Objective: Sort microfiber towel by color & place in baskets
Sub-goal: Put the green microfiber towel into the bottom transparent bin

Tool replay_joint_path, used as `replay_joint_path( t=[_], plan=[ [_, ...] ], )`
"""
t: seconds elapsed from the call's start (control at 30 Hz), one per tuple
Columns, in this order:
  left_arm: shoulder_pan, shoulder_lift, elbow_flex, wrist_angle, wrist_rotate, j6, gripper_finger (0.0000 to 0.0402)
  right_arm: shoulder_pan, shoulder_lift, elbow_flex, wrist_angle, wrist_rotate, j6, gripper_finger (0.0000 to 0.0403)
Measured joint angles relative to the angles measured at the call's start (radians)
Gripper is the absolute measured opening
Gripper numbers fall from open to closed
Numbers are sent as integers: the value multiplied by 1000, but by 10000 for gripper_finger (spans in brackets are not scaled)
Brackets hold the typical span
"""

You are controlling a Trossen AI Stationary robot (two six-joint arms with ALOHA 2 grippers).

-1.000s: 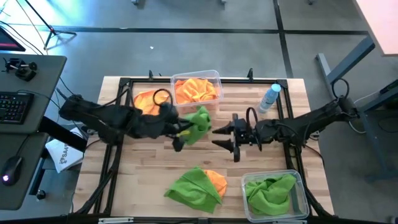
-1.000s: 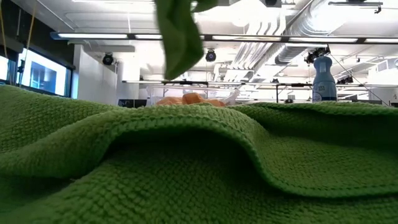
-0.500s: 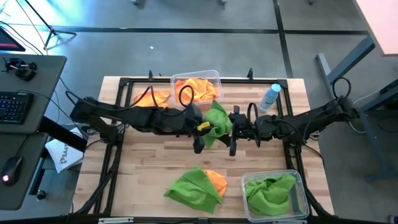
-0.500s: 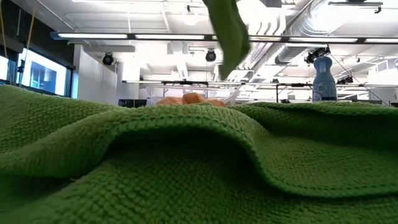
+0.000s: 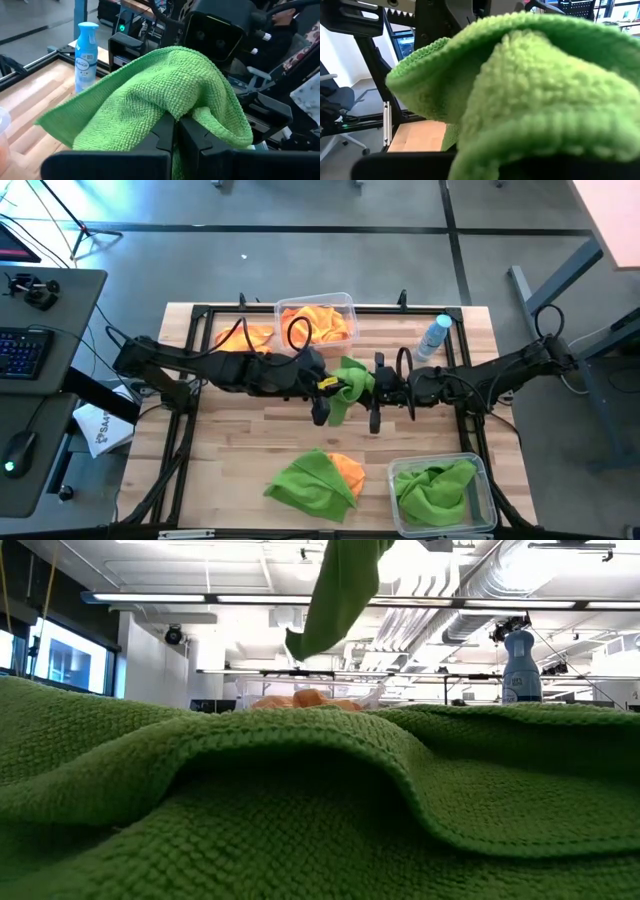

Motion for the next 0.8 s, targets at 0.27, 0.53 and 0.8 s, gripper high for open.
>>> replay_joint_path(
  t=[0.27, 0.53, 0.8],
  plan=[
    [4, 0, 0, 1, -11, 31, 58, 0, 0, 0, -2, 0, 9, 19],
    [4, 0, 0, -13, 30, 84, 94, 0, 0, 0, -5, 0, 28, 14],
    [10, 0, 0, -16, 73, 120, 92, 0, 0, 0, -10, 0, 32, 16]
  ],
)
